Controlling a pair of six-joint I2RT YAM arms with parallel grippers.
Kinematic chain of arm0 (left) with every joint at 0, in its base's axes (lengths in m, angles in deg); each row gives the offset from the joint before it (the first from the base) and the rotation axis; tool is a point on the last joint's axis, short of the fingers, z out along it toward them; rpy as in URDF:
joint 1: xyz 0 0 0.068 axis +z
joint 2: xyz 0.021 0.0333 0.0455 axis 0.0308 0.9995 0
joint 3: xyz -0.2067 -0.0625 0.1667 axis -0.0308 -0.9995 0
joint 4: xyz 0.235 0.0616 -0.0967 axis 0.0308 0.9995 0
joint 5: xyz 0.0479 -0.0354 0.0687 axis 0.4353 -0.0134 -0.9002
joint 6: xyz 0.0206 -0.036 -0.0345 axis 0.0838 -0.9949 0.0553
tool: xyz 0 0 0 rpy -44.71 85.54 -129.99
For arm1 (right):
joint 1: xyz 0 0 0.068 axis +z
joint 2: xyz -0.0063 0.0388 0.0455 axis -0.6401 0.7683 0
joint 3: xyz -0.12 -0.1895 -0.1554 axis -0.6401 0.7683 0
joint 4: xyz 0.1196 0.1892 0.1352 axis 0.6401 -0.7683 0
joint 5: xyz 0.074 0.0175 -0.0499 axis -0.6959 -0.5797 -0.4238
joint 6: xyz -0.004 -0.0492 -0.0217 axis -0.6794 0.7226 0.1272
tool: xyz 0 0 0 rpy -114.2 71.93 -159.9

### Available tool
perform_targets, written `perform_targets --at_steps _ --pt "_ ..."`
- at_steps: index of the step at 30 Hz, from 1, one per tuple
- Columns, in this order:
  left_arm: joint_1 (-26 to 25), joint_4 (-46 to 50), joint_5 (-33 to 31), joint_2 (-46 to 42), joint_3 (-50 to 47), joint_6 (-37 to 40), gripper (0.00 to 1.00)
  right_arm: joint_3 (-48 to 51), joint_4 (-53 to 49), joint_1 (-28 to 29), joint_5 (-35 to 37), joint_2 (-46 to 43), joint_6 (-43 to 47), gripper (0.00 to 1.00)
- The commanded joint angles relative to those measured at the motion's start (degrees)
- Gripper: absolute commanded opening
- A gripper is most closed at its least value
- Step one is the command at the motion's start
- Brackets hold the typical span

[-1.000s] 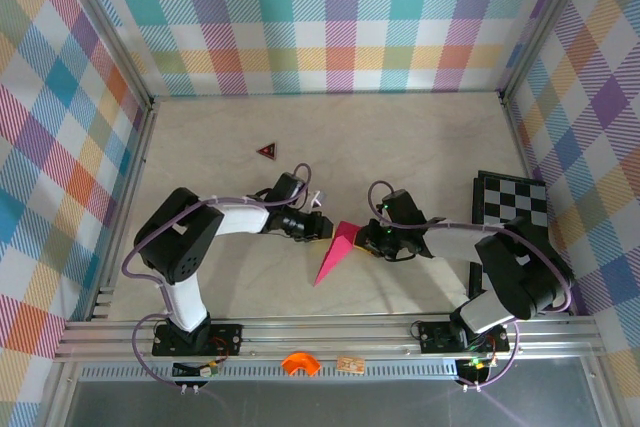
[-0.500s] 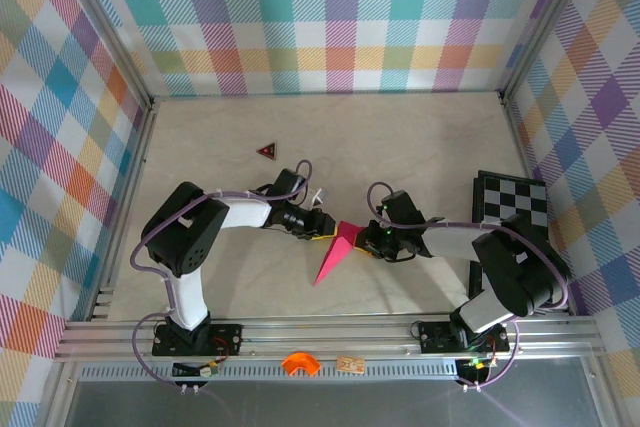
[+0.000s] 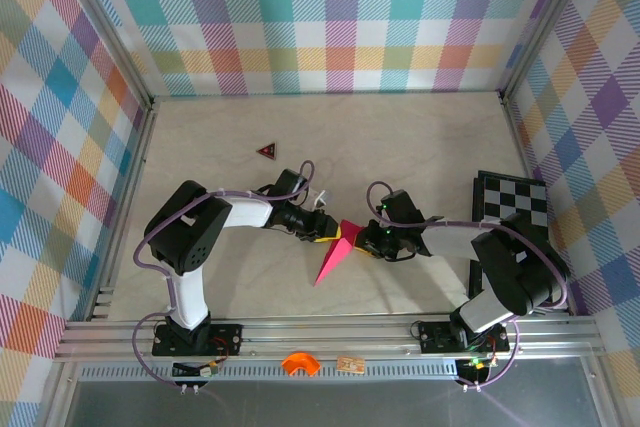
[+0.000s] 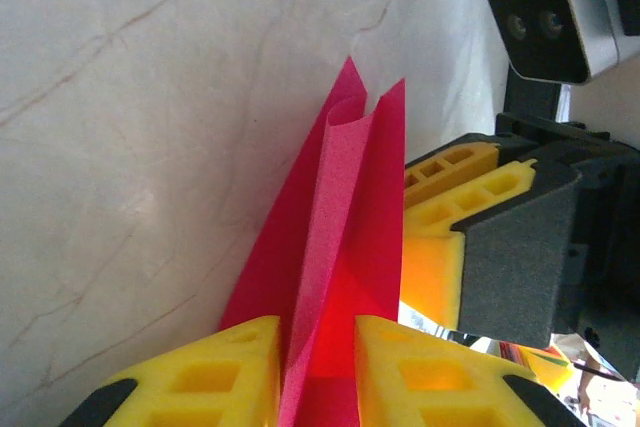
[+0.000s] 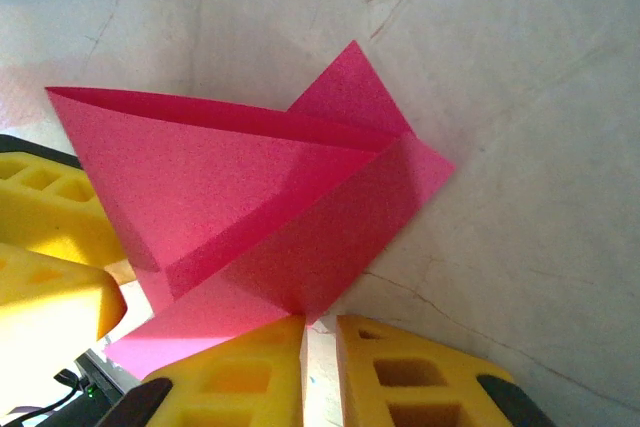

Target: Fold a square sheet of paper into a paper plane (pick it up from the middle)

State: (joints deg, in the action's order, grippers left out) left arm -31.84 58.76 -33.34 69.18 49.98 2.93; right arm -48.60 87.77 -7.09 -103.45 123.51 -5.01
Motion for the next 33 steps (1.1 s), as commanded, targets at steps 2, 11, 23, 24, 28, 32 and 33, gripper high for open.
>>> perform_targets --at_steps 2,11,23,24,28,32,33 --pt "-0.1 -1.2 2.9 -0.8 -0.7 1.5 0.26 -1.0 0.3 0.3 0.6 2.0 0.9 0.17" --pt "-0.2 0.8 2.6 -1.9 -0.2 2.7 0.22 -0.8 0.6 0.3 0.5 1.1 0.7 0.19" --pt "-0.6 -0.6 -2.4 -7.6 -2.4 2.6 0.09 -0.6 -1.8 0.3 1.7 -2.8 0.6 0.29" --pt "-0.6 -0.4 -3.9 -8.3 -2.7 2.5 0.08 -0.6 -2.1 0.3 1.9 -3.5 0.5 0.32" --pt "-0.8 0.0 -9.3 -11.8 -4.3 2.1 0.04 -1.0 -5.1 0.3 3.3 -7.1 0.7 0.41" --pt "-2.1 5.0 -20.7 -16.3 -5.0 2.2 0.03 -0.8 -6.1 0.3 3.7 -11.4 0.8 0.47" --pt "-2.7 6.8 -24.2 -17.3 -4.8 2.3 0.02 -0.6 -6.1 0.3 3.9 -12.5 0.6 0.49"
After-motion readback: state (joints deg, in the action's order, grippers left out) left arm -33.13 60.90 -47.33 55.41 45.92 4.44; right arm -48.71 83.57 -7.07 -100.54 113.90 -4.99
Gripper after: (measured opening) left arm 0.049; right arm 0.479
